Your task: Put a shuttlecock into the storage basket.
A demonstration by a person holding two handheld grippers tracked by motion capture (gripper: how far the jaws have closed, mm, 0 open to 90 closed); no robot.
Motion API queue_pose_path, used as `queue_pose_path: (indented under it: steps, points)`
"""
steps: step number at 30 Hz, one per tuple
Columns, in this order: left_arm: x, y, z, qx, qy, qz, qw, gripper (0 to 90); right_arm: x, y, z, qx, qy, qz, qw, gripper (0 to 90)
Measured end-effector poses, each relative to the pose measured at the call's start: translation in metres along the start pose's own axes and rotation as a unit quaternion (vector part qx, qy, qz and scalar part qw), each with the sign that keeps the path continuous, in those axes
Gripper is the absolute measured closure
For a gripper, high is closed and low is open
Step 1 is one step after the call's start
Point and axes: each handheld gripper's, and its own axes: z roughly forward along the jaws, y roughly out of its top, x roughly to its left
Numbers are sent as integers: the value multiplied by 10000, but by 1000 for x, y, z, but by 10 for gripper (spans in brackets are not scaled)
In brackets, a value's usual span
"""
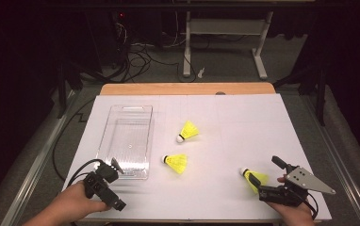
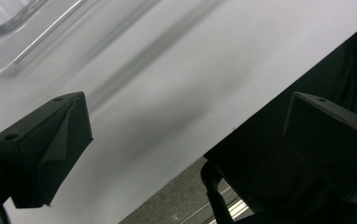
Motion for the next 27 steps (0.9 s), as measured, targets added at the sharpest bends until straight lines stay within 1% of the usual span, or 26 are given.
queue_pose_path:
  steps: [4, 7, 12, 13, 17, 24, 25, 27]
  points:
    - [-5, 6, 1, 30, 9, 60, 10000, 22, 0, 0, 0, -2, 3, -5, 10000, 9]
    - [-9, 10, 1, 20, -25, 109, 9999, 22, 0, 0, 0, 2, 16, -20, 10000, 9]
    - [-19, 18, 2, 72, -75, 278, 9996, 23, 1, 0, 1, 16, 21, -21, 10000, 9]
    - [-20, 20, 2, 66, -56, 332, 9994, 23, 1, 0, 0, 14, 21, -16, 10000, 9]
    - [-29, 26, 2, 57, -85, 412, 9991, 22, 1, 0, 0, 11, 22, -23, 10000, 9]
    - [-43, 39, 3, 92, -105, 616, 9980, 23, 1, 0, 0, 2, 29, -15, 10000, 11]
    - [-45, 41, 2, 112, -103, 673, 9976, 24, 1, 0, 0, 1, 29, -15, 10000, 11]
    - [-49, 45, 2, 86, -134, 728, 9972, 24, 1, 1, 0, -1, 31, -16, 10000, 12]
